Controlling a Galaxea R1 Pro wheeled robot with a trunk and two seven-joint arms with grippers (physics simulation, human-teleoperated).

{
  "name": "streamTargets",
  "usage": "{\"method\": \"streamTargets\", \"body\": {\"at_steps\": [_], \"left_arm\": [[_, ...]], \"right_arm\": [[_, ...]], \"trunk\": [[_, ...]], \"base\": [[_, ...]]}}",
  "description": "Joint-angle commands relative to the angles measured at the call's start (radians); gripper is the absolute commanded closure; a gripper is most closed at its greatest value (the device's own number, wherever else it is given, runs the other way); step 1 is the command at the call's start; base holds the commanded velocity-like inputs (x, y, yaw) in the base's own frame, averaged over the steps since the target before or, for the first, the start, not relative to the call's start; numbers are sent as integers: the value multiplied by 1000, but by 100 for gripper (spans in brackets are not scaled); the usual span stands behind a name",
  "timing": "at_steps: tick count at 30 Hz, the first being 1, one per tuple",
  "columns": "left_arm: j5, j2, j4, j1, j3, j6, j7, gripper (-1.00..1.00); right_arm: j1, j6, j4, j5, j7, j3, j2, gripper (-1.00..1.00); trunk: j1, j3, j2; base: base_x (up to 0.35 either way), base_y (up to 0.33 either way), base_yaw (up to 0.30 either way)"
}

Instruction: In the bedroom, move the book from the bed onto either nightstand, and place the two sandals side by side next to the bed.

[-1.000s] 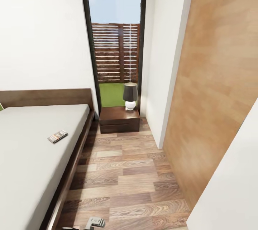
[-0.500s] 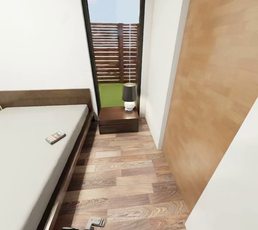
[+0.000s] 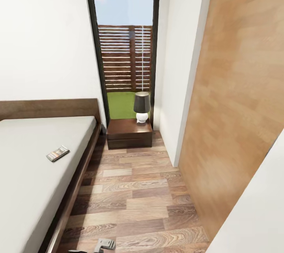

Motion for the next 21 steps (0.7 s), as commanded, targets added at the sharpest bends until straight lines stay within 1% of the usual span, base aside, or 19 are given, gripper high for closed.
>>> {"method": "streamTargets", "body": {"at_steps": [1,7,10,17,21], "left_arm": [[8,0,-2,0,-6,8,-4,-100],[7,0,-2,0,-6,8,-4,-100],[7,0,-2,0,-6,8,-4,-100],[7,0,-2,0,-6,8,-4,-100],[7,0,-2,0,-7,8,-4,-100]], "right_arm": [[-2,0,4,-11,6,8,0,-100],[-2,0,3,-11,6,8,0,-100],[-2,0,3,-10,6,8,0,-100],[-2,0,3,-11,5,8,0,-100],[-2,0,3,-10,5,8,0,-100]], "trunk": [[1,-2,-2],[1,-2,-2],[1,-2,-2],[1,-2,-2],[1,-2,-2]], "base": [[298,-2,0],[285,-1,0],[108,0,0],[34,0,0],[141,-61,0]]}}
